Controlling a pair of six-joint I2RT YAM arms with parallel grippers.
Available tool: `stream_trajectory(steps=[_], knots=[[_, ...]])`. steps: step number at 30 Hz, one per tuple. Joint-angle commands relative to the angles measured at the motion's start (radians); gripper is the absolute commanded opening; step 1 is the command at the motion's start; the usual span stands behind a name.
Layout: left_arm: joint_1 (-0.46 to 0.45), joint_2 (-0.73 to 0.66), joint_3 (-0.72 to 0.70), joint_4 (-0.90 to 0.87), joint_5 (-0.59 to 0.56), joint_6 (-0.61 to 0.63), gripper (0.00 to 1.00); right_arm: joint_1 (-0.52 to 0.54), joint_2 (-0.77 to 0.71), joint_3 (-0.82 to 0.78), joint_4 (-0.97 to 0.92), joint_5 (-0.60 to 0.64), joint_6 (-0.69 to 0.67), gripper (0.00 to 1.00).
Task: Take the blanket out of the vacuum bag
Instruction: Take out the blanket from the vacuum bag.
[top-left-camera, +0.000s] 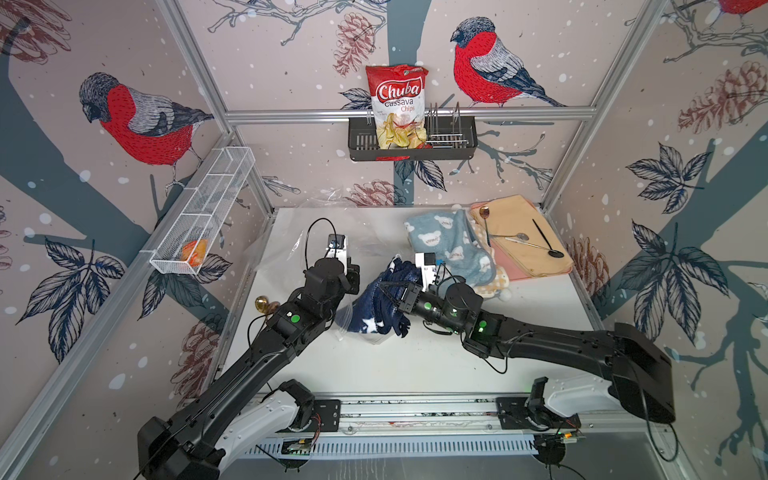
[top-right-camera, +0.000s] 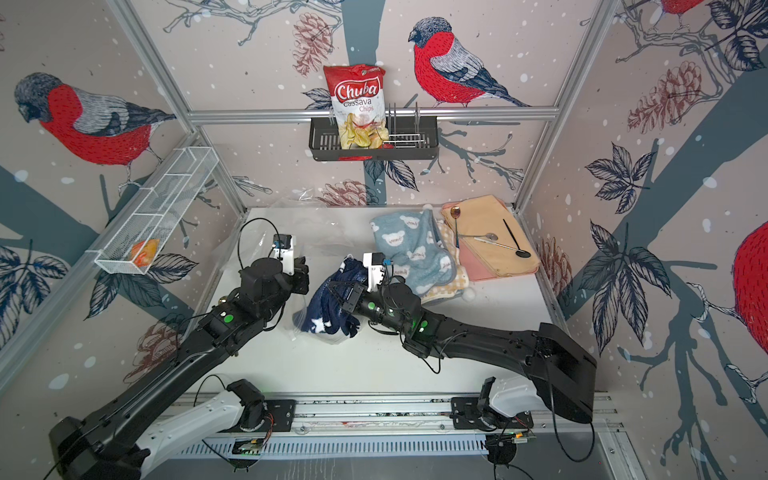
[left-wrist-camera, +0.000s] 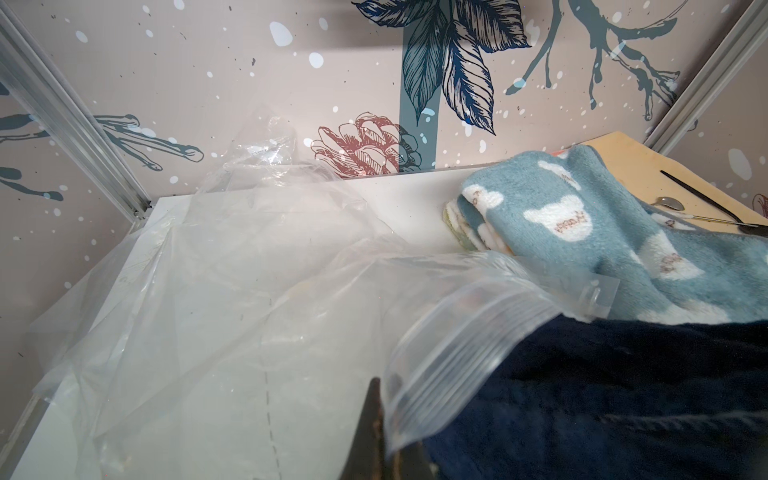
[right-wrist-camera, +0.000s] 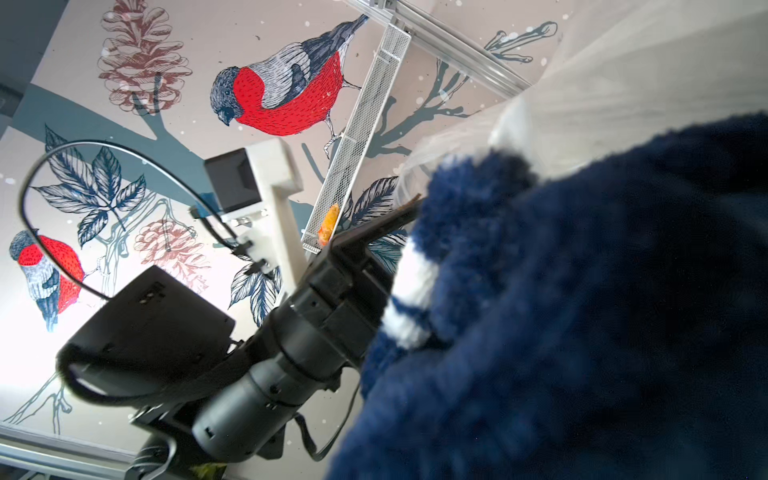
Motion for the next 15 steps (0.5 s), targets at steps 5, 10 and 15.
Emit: stream_trajectory(steps=[5,10,15], knots=[[-0.001,-0.031,-0.001,0.034,-0.034,-0.002,0.04,0.017,-0.105,0.129,-0.158,0.080,-0.136,0.00],[-0.001,-0.032,0.005,0.027,-0.050,-0.005,0.04,0.018,-0.150,0.237,-0.234,0.104,-0.207,0.00],[-0.001,-0.040,0.004,0.025,-0.074,-0.005,0.04,0.014,-0.160,0.362,-0.310,0.136,-0.280,0.00]])
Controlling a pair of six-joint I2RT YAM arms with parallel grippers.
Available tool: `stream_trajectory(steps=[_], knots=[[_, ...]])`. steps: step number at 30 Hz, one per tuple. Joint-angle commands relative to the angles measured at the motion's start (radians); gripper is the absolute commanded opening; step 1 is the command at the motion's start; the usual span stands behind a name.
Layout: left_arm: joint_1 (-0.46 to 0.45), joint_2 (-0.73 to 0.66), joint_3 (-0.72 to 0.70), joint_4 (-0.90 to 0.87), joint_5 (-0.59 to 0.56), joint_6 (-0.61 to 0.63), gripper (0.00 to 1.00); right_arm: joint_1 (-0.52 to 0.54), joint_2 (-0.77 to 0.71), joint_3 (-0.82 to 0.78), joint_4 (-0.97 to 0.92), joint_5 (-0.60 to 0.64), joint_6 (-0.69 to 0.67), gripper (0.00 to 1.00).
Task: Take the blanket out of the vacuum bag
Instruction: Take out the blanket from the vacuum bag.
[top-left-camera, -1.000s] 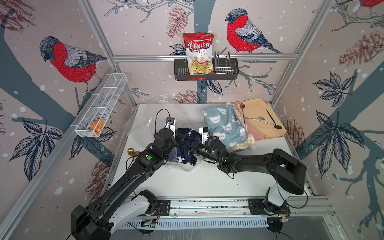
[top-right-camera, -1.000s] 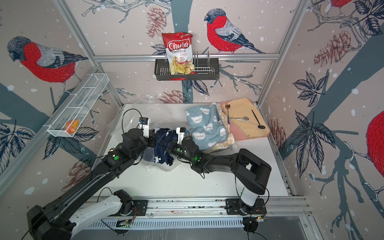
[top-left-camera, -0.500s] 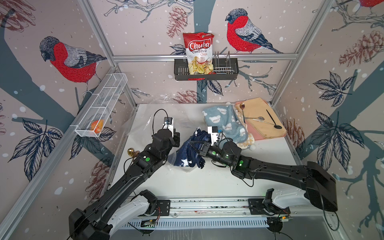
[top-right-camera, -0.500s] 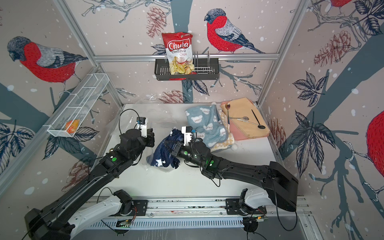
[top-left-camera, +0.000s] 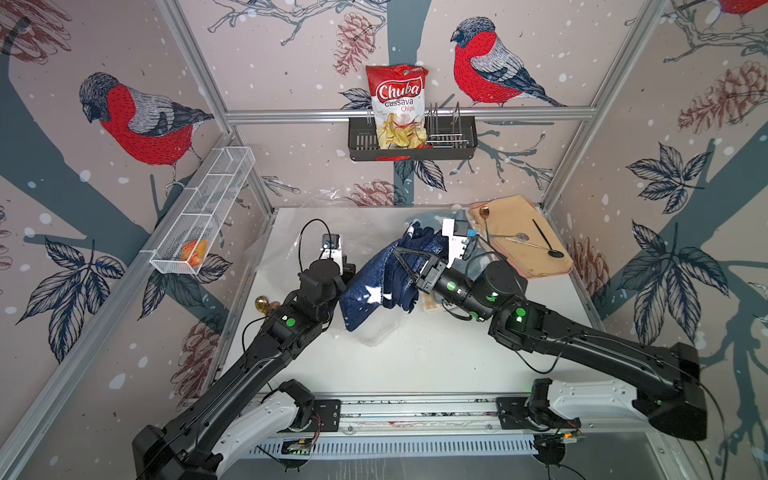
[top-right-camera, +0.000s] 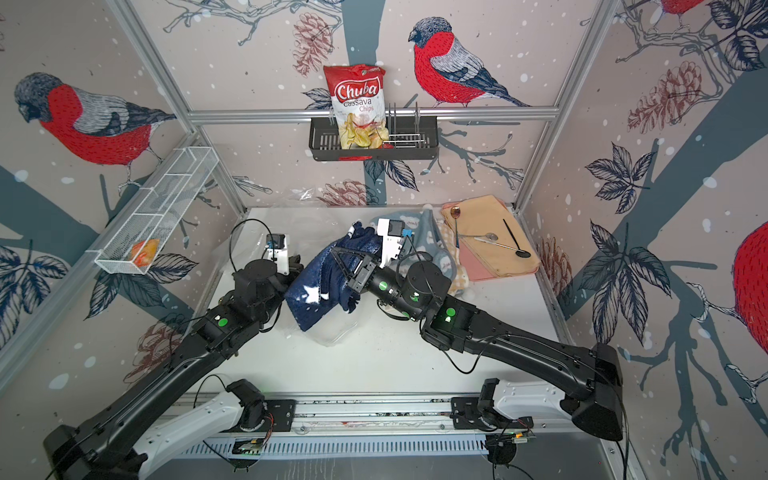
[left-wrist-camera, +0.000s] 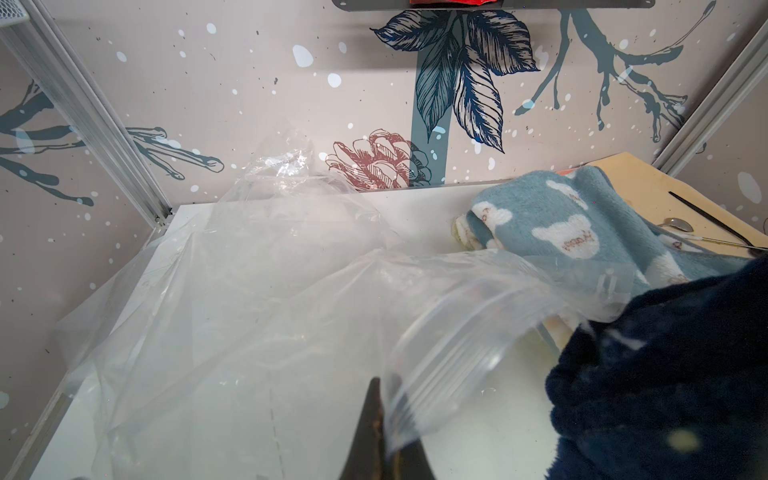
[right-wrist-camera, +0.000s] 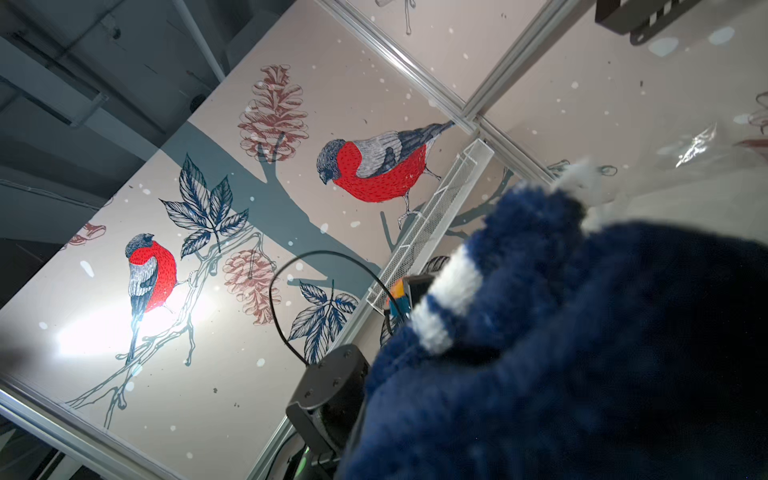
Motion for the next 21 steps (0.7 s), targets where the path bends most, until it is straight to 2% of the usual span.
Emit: stream_trajectory(steps=[1,6,13,17,21], knots=[[-0.001,-0.004,0.002,0.024,-0.042,-0.004,0.04,-0.006,-0.011,0.071,-0.041,0.043,-0.086,0.00],[-0.001,-0.002,0.007,0.019,-0.058,-0.007,0.04,-0.050,-0.047,0.142,-0.114,0.062,-0.118,0.00],[-0.001,-0.009,0.007,0.020,-0.053,-0.009,0.03,-0.116,-0.163,0.121,-0.196,0.109,-0.130,0.00],[-0.001,-0.011,0.007,0.022,-0.040,-0.008,0.03,-0.213,-0.224,0.078,-0.230,0.082,-0.094,0.00],[-0.001,-0.010,0.005,0.024,-0.031,-0.009,0.03,-0.352,-0.233,0.068,-0.256,0.012,-0.070,0.00]])
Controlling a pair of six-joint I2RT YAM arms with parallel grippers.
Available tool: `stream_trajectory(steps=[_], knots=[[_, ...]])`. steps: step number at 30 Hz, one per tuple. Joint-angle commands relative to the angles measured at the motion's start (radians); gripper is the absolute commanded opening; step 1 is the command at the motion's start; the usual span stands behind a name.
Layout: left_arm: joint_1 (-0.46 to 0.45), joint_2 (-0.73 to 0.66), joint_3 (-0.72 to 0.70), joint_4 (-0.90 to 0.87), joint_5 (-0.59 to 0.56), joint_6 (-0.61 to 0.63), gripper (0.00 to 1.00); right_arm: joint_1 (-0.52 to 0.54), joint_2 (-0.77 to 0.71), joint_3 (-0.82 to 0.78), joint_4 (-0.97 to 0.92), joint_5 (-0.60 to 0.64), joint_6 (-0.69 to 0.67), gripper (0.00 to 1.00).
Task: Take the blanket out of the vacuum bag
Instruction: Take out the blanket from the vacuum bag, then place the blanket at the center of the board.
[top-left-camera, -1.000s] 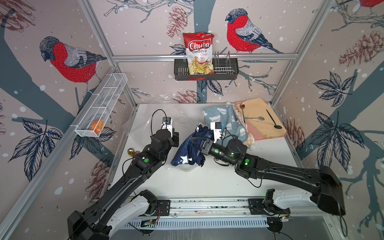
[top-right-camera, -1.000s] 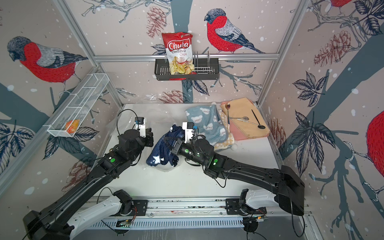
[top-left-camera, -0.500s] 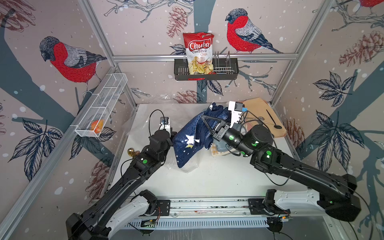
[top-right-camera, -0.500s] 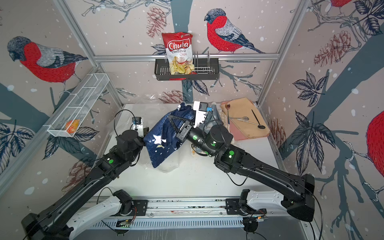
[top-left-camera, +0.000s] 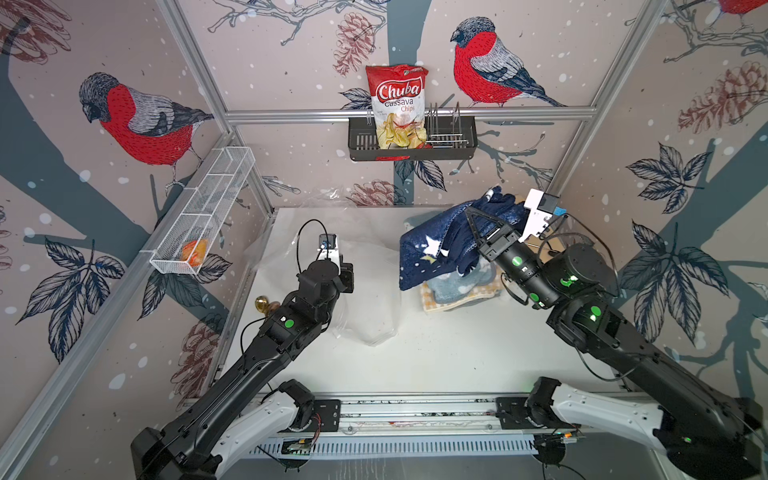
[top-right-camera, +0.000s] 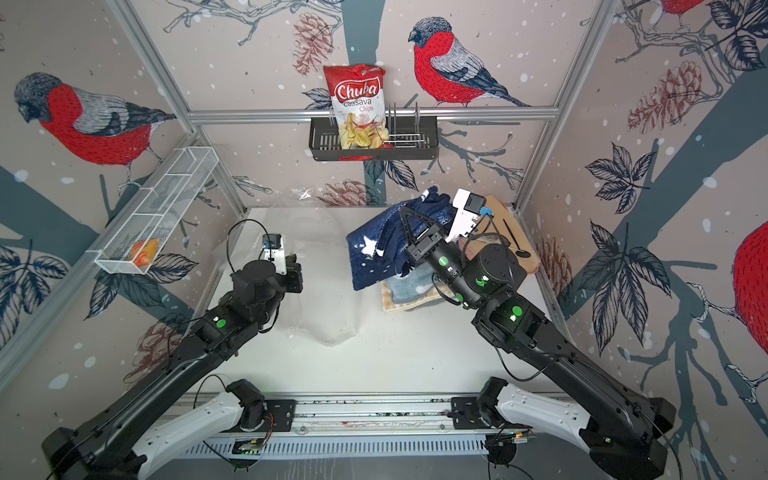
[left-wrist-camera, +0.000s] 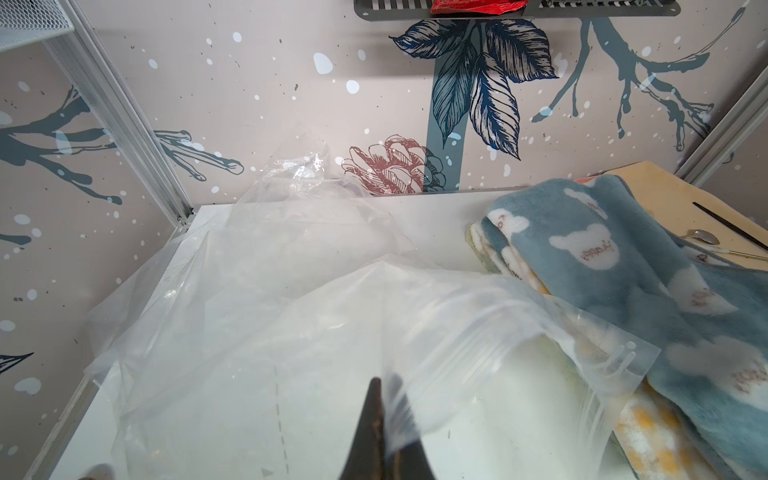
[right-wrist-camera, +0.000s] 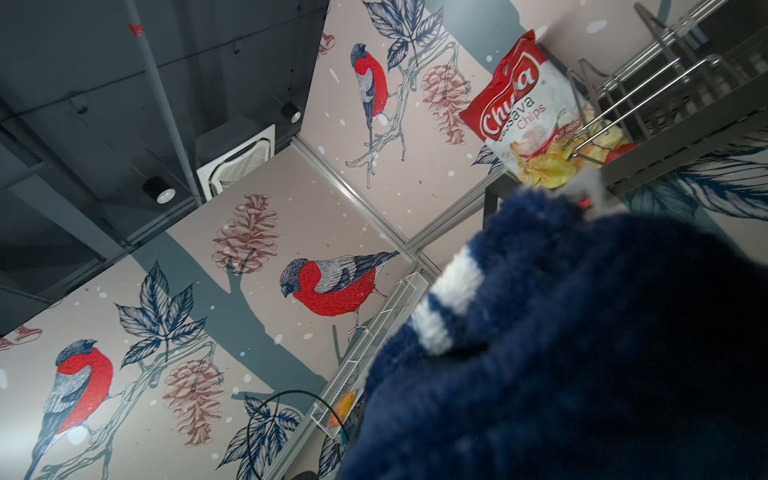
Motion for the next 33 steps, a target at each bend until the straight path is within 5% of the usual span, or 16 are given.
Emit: stream_trajectory(steps=[1,10,20,23,30,33], knots=[[-0.001,-0.001,0.007,0.029,0.010,-0.006,0.03,-0.102,0.003,0.000,-0.003,-0.082,0.036,0.00],[-0.001,0.007,0.005,0.030,0.020,-0.002,0.03,-0.420,0.191,0.086,0.076,-0.325,0.092,0.00],[0.000,0.017,0.007,0.028,0.014,0.003,0.02,-0.527,0.572,0.469,0.109,-0.400,0.165,0.00],[0.000,0.011,0.008,0.030,0.018,0.004,0.03,-0.507,0.566,0.352,0.183,-0.373,0.222,0.00],[0.000,-0.001,0.008,0.028,0.039,0.000,0.02,-0.367,0.371,-0.309,0.465,-0.167,0.386,0.00],[0.000,-0.002,0.008,0.029,0.049,-0.003,0.02,-0.295,0.273,-0.377,0.396,-0.052,0.371,0.00]])
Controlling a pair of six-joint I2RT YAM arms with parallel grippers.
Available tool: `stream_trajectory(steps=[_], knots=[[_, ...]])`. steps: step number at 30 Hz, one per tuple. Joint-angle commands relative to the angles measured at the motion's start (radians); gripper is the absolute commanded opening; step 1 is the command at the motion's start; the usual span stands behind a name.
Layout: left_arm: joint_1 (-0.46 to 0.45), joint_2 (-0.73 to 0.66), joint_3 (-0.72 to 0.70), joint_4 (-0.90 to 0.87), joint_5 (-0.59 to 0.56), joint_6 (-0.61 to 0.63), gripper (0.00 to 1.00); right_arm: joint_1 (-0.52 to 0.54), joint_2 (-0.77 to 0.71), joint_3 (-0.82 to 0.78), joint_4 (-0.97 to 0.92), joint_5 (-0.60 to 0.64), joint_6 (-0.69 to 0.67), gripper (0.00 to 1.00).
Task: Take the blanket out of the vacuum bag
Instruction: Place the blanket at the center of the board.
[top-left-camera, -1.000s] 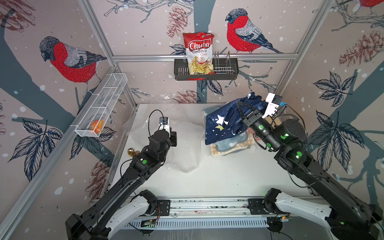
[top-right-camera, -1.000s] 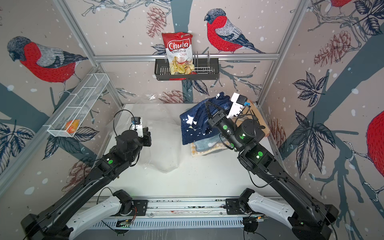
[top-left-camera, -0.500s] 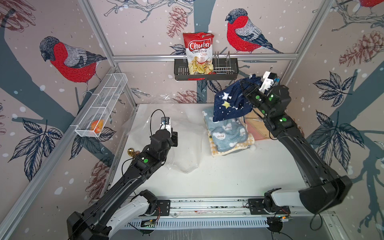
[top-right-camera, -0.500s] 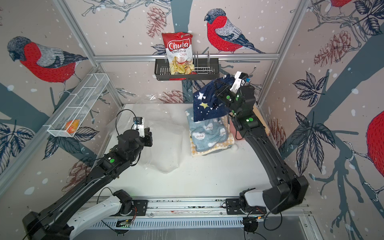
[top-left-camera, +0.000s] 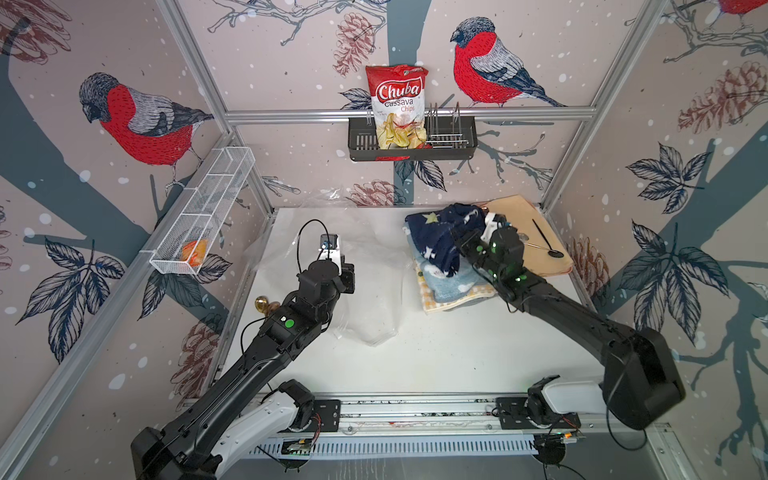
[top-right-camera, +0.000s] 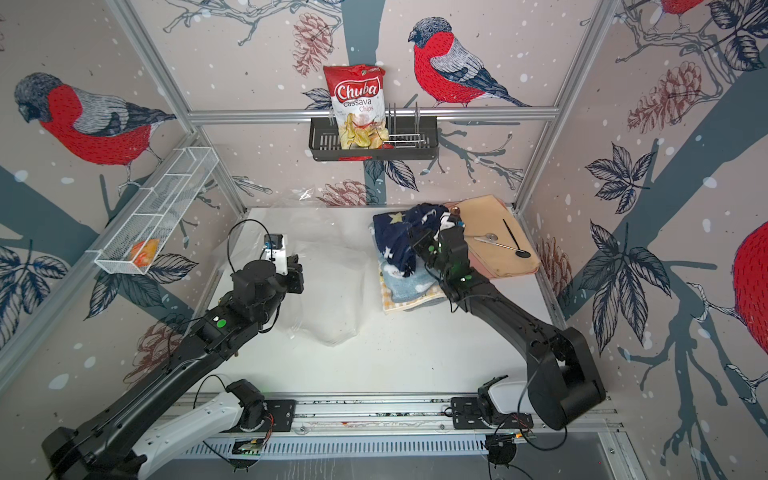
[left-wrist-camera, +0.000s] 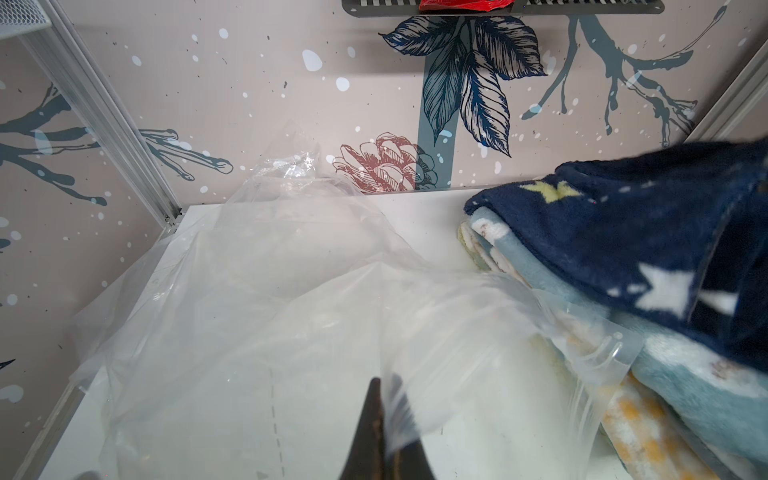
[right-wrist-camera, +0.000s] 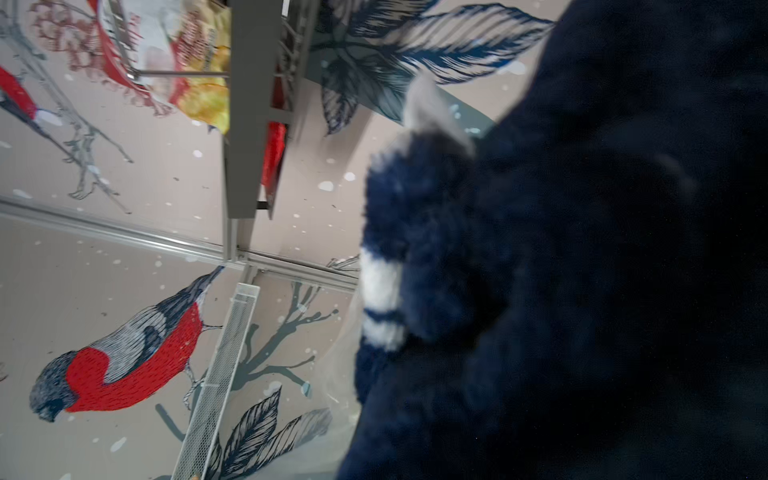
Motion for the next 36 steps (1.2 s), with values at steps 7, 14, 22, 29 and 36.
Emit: stream_trajectory(steps=[7,14,22,29,36], knots=[[0.001,-0.016,0.010,0.026,0.025,-0.006,0.03,0.062,-0.078,0.027,0.032,0.174,0.013,0.00],[-0.001,-0.018,0.010,0.027,0.031,-0.008,0.03,0.070,-0.101,0.024,-0.106,0.149,0.038,0.00],[0.001,-0.012,0.011,0.026,0.039,-0.008,0.03,0.118,-0.297,-0.194,-0.297,0.111,0.065,0.50],[0.000,-0.013,0.013,0.027,0.040,-0.008,0.05,0.124,-0.637,-0.228,-0.727,0.254,0.005,0.67],[0.000,-0.007,0.014,0.026,0.045,-0.006,0.06,0.133,-0.606,0.053,-0.973,0.307,-0.217,0.52]])
